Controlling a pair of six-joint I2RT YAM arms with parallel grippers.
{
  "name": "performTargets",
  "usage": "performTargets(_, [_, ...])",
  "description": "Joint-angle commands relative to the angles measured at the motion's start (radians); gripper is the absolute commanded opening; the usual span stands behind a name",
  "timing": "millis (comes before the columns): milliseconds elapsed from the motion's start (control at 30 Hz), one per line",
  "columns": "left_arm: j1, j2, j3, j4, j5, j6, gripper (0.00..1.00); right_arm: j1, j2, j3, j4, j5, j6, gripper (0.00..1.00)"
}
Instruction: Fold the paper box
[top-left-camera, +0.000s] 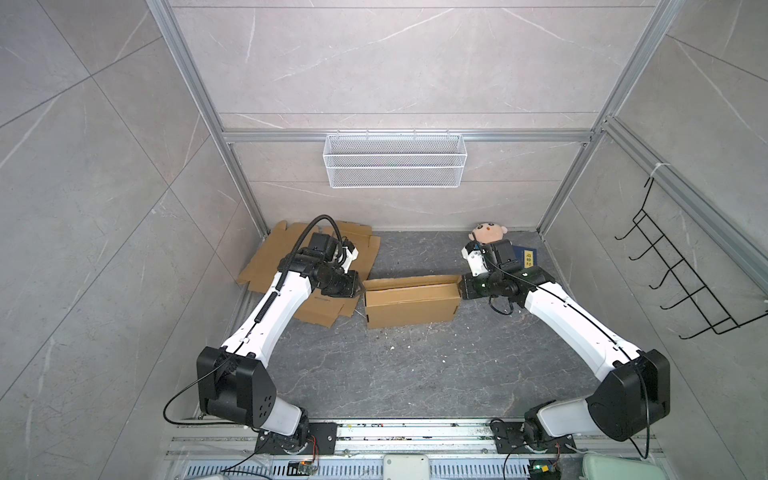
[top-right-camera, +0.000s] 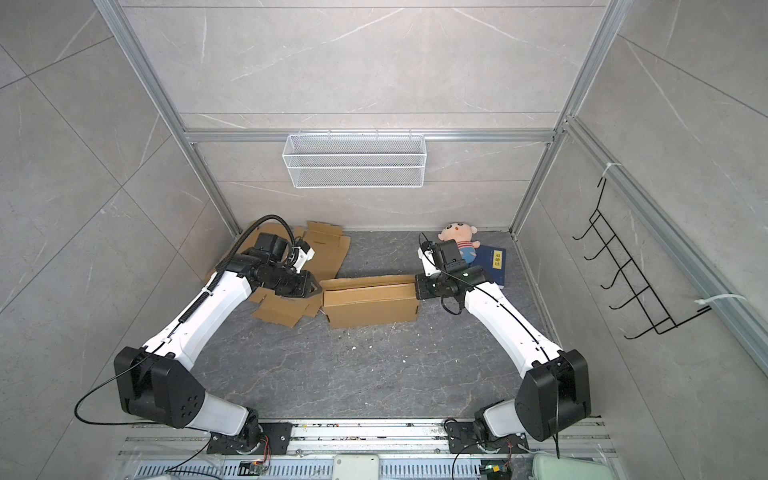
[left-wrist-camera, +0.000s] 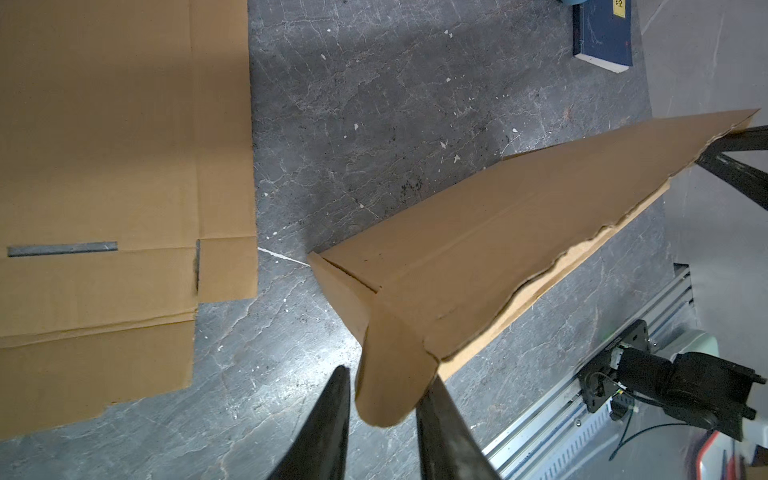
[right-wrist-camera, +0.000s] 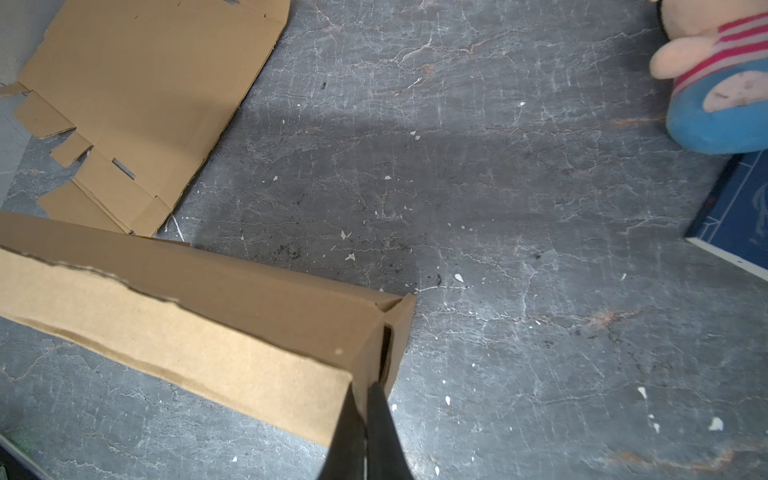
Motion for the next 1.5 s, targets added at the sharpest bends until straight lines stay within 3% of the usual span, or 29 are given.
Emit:
performTargets(0, [-0.006,0.005,0.016,0.000,0.048,-0.017,0.26,0.009,0.028,-0.025,-0.075,-0.016,0.021,0.00])
performTargets(333, [-0.012,0.027,0.037,-0.012,0.046,-0.139,0.12,0.009,0.030,-0.023,-0.069,-0.026,0.041,0.00])
performTargets(633, [-0.017,0.030,0.019,0.033,0.041,-0.269,0.11,0.017,0.037,-0.021,-0.057,-0.040,0.067,0.00])
performTargets(933, [-0.020,0.005,-0.064,0.107,0.022,-0.283,0.09,0.022,0.039,-0.032,-0.049,-0.040,0.088,0.00])
performTargets(1233, [-0.020,-0.004,-0.097,0.069,-0.026,-0.195,0.07,0.024,0.038,-0.015,-0.058,-0.049,0.081,0.00])
performTargets(1467, [-0.021,-0.005,-0.107,0.082,-0.032,-0.193,0.07,-0.015,-0.007,0.089,-0.121,-0.157,0.043,0.41])
